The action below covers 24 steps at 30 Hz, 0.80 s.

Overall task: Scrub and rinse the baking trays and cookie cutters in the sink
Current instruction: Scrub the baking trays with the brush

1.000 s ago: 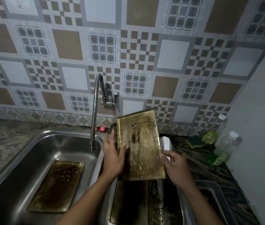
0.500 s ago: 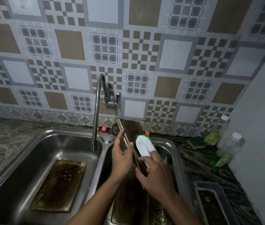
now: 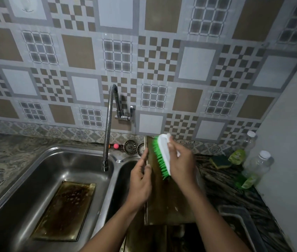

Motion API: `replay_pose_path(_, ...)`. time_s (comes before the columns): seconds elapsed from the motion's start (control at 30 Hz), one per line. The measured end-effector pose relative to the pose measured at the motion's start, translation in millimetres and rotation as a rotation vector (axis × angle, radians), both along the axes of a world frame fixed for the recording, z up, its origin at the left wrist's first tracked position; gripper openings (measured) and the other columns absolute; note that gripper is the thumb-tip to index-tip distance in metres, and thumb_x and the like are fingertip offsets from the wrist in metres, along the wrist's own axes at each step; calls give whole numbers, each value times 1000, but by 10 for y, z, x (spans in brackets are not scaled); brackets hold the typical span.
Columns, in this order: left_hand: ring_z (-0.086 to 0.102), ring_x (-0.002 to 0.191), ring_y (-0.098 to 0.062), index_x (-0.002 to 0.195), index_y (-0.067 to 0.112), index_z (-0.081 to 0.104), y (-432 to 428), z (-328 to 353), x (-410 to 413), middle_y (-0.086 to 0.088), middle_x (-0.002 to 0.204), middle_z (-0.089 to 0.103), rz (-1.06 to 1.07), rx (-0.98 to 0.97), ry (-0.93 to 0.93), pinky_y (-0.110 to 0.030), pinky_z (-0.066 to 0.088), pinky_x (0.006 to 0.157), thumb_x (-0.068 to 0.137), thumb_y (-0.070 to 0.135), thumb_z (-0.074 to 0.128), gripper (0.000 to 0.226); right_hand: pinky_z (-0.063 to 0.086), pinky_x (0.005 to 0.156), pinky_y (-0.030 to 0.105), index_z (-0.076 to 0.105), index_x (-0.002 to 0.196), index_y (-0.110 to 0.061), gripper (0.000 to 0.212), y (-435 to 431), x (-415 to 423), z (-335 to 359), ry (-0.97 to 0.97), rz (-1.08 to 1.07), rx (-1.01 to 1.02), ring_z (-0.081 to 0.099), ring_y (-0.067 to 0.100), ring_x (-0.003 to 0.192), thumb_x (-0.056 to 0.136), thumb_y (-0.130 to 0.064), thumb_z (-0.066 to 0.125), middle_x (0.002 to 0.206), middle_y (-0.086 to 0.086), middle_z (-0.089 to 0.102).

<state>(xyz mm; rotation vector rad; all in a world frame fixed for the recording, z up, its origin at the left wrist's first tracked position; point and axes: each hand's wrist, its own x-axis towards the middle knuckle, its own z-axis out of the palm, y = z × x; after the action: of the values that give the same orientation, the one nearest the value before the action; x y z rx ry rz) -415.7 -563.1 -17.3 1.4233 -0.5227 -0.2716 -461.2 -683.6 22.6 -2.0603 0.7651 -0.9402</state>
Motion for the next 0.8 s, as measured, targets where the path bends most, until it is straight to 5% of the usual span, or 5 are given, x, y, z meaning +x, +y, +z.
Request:
replay_pose_path(0.17, 52, 123, 6, 146, 20, 40, 133, -1, 168, 9, 141, 52, 97, -9, 10, -16, 42, 104, 101, -1, 40, 50, 53, 71, 25, 63, 125, -28, 31, 189, -274, -199, 33, 95, -151, 62, 4, 89, 96, -36, 54, 110, -10, 69)
replay_pose_path(0.43, 52, 114, 16, 146, 17, 39, 87, 71, -11, 17, 135, 53, -80, 59, -81, -3, 41, 90, 100, -3, 41, 50, 48, 53, 22, 61, 127, -27, 33, -158, 8, -95, 59, -131, 68, 60, 3, 75, 98, -39, 50, 120, -6, 67)
replay_pose_path(0.6, 61, 116, -22, 142, 38, 43, 102, 50, 198, -10, 139, 57, 90, 21, 20, -42, 51, 95, 102, 5, 40, 52, 48, 74, 11, 62, 125, -31, 31, 406, -137, -138, -48, 119, 0, 59, -8, 99, 96, -37, 54, 111, -27, 59)
replay_pose_path(0.67, 47, 130, -36, 144, 35, 43, 137, 42, 218, -11, 142, 53, 127, 16, -1, -55, 39, 107, 102, 6, 41, 51, 47, 81, 9, 62, 125, -32, 30, 379, -302, -250, -64, 145, -26, 58, -11, 104, 96, -34, 55, 115, -25, 62)
replay_pose_path(0.8, 38, 137, 1, 144, 28, 39, 85, 91, 93, 16, 146, 45, 52, 31, -57, -33, 30, 118, 101, 2, 41, 50, 39, 67, -2, 62, 125, -30, 30, 156, -311, -316, -60, -60, 32, 56, -10, 90, 96, -33, 56, 115, -10, 69)
